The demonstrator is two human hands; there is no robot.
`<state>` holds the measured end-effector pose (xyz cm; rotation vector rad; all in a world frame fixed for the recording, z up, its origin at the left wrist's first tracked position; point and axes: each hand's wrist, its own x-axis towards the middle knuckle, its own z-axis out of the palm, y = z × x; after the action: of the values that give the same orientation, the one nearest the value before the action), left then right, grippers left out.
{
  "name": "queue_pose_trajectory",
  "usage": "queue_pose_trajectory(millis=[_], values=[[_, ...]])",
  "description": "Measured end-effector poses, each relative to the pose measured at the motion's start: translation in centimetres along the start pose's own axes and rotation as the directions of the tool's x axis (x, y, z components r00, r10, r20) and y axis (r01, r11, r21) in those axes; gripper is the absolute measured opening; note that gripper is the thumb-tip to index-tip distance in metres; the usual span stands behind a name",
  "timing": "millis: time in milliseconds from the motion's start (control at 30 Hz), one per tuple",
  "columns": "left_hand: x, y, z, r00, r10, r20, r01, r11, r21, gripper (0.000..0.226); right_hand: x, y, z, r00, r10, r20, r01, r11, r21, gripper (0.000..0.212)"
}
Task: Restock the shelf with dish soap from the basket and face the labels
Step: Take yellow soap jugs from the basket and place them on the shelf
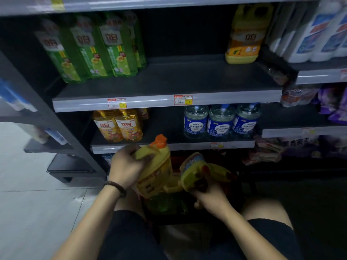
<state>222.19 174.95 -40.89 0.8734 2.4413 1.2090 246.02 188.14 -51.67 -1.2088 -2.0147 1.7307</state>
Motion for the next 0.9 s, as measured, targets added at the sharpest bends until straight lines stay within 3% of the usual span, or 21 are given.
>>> queue_pose_trajectory(millis=[67, 200, 233, 333, 533, 700, 800, 900], values=[[0.0, 2.0, -2.3, 0.995, 0.024, 0.094, -0.016, 0.997, -0.077, 0.031, 0.1, -2.5, -0.6, 0.998, -0.054, -0.026, 0.055, 0.998, 0.031, 0.049], [0.4, 6.3, -5.6, 0.976, 0.111, 0.188, -0.082, 0.984, -0.159, 0.054, 0.7, -7.3, -2.5, 0.975, -0.21, 0.07, 0.212, 0.977, -0.016, 0.097], [0.6, 7.3, -6.0, 0.972, 0.12, 0.203, -0.081, 0.978, -0.191, 0.051, 0.7, -8.4, -3.0, 0.969, -0.219, 0.112, 0.222, 0.975, -0.014, 0.098], [1.0, 10.0, -6.7, 0.955, 0.155, 0.251, -0.066, 0.941, -0.331, 0.041, 0.4, -11.2, -4.0, 0.945, -0.246, 0.214, 0.254, 0.967, -0.01, 0.084], [1.6, 14.5, -7.6, 0.957, 0.155, 0.244, -0.032, 0.895, -0.446, 0.043, -1.3, -15.4, -4.5, 0.934, -0.348, 0.077, 0.339, 0.934, 0.111, 0.052], [1.7, 14.7, -7.7, 0.967, 0.206, 0.15, -0.079, 0.802, -0.593, 0.067, -2.5, -18.3, -5.4, 0.919, -0.392, -0.047, 0.391, 0.888, 0.241, 0.055], [0.1, 13.3, -6.1, 0.954, 0.195, 0.229, -0.023, 0.805, -0.592, 0.09, -2.9, -20.7, -5.5, 0.902, -0.418, -0.11, 0.431, 0.849, 0.306, 0.055], [-1.0, 13.6, -5.1, 0.952, 0.236, 0.195, -0.072, 0.791, -0.607, 0.082, -2.9, -23.7, -5.9, 0.872, -0.468, -0.142, 0.488, 0.823, 0.289, 0.056]])
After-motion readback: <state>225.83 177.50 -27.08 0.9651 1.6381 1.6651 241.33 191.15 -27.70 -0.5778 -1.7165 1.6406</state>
